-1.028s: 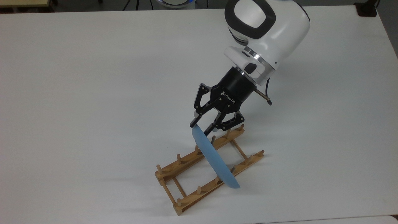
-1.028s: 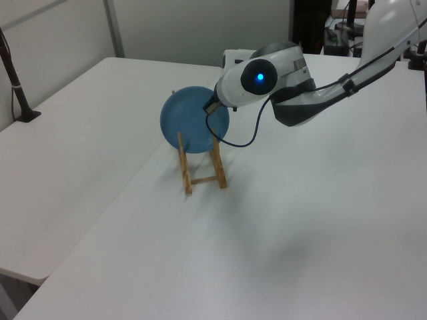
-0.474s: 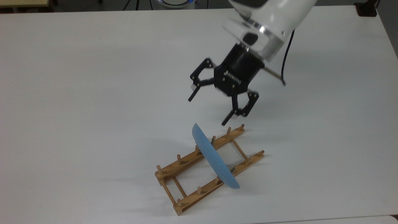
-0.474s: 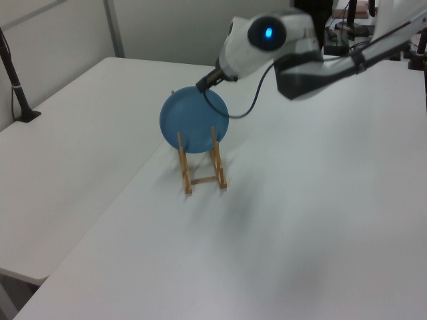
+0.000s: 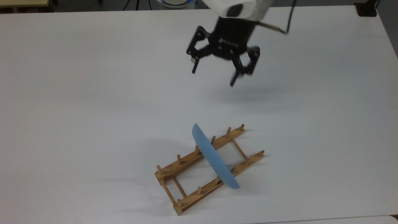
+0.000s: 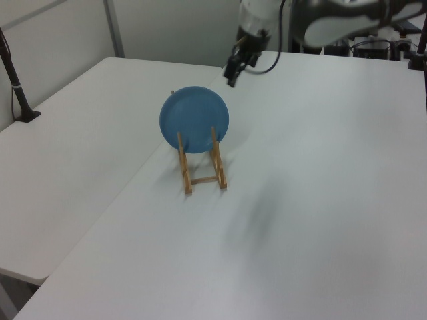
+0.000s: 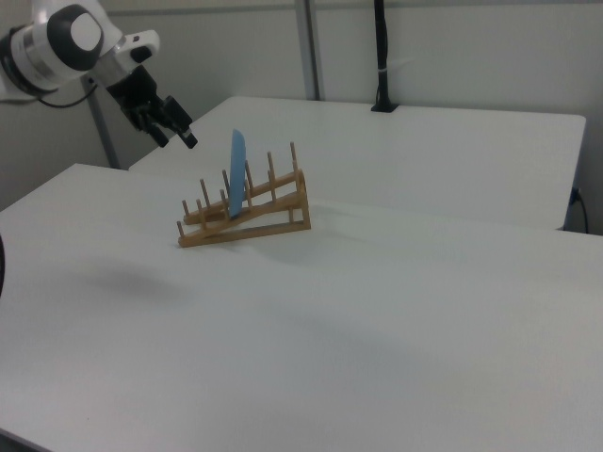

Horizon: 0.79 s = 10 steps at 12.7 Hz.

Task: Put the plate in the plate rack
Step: 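Open the gripper and raise it away from the plate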

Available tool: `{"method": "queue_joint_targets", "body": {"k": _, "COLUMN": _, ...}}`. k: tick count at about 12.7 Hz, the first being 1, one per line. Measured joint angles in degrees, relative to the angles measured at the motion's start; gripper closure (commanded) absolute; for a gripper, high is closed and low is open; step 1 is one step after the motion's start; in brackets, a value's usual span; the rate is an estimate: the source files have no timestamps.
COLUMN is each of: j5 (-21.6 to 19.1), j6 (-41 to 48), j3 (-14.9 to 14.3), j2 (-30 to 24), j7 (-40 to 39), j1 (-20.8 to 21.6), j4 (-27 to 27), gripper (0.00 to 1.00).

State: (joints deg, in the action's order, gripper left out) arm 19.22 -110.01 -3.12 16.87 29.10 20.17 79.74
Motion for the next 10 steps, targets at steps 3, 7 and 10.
{"method": "queue_joint_targets", "body": {"k": 3, "j5": -14.9, "j6": 10.6, "j3": -0.5, "j2": -7.3, "j7": -22.3, "j1": -7.2, "j4": 3.8, "gripper": 0.00}}
{"method": "queue_joint_targets", "body": {"k": 7, "j5": -18.4, "j6": 16.7, "j3": 0.6, "j2": -11.6, "j7": -25.2, "j1": -14.1, "j4": 8.1, "gripper": 0.00}}
{"method": "queue_joint_targets", "body": {"k": 10, "j5": -18.4, "j6": 16.8, "j3": 4.9, "j2": -13.1, "j7": -25.3, "j1": -19.2, "j4": 10.1, "gripper": 0.00}}
